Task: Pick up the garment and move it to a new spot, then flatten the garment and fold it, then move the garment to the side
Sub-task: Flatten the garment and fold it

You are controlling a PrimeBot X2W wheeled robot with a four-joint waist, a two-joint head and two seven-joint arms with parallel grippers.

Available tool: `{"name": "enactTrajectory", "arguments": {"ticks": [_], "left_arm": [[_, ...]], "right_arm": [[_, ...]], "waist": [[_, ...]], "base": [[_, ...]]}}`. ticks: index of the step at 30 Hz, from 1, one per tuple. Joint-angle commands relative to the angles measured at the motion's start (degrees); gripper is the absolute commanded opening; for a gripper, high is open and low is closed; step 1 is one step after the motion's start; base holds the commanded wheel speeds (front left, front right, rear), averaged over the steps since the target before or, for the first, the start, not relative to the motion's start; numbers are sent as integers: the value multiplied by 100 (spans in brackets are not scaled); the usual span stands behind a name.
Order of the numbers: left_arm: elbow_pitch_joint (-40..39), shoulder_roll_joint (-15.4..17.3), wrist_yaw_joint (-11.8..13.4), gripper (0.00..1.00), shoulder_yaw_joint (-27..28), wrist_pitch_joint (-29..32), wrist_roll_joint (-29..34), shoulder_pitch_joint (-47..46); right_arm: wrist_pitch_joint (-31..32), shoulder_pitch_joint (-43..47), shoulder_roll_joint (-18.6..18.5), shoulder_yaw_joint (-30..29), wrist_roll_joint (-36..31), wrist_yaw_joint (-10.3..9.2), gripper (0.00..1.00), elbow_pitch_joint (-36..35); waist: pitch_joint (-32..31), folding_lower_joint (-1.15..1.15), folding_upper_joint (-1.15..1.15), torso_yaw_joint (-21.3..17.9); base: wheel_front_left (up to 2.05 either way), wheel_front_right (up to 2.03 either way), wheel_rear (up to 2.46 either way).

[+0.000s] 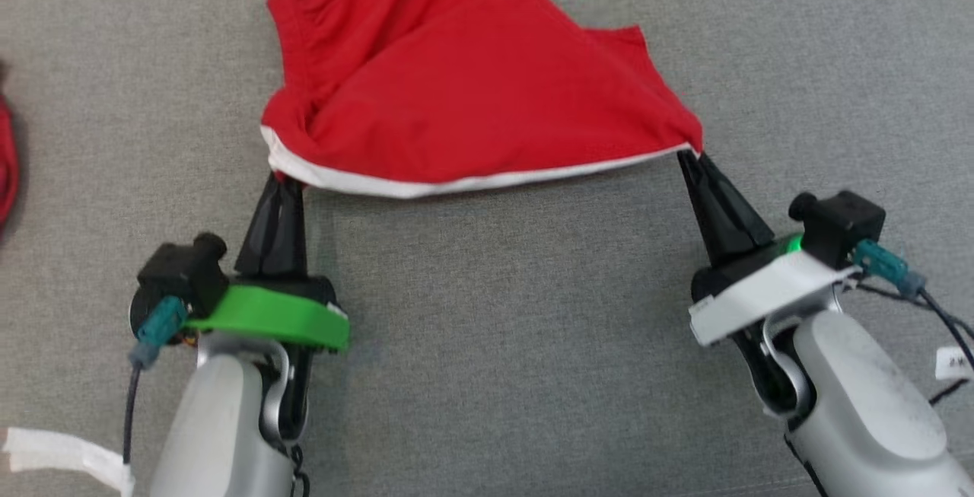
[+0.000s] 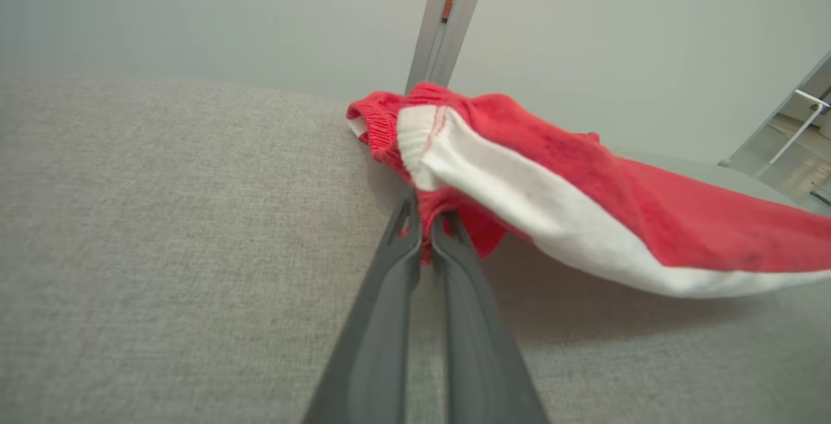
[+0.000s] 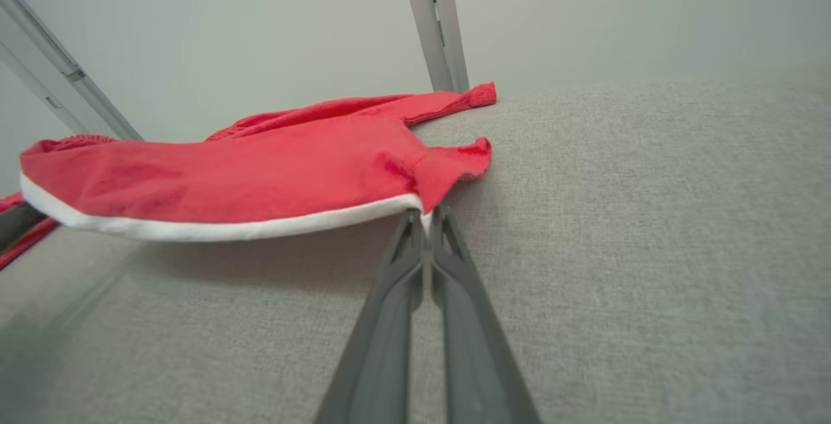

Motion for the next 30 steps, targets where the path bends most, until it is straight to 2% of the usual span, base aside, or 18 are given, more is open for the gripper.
{"name": "enactTrajectory", "arguments": {"ticks": [1,10,16,23,30], "left_arm": [[-156,24,-28,0,-47,-3,103,316],[-1254,25,21,0,-449,-3,-106,2068],[-1548,24,104,0,-665,-3,-90,2517],[-1237,24,151,0,-796,42,-101,2151],[-971,26,325,0,-1016,291,-463,1159]], "right_arm": [[-17,345,-60,-55,-68,-7,0,-182],[-17,2489,-37,-720,-447,-7,0,-1651],[141,3135,-13,-1070,-554,-7,0,-2223],[378,2637,-81,-1372,-446,-7,0,-2255],[622,1155,-542,-1298,-200,-7,0,-1573]], "waist": [[-262,0,0,8],[-755,0,0,110],[-864,0,0,109],[-743,0,0,190],[-132,0,0,584]], "base": [[0,0,0],[0,0,0],[0,0,0],[0,0,0],[0,0,0]]}}
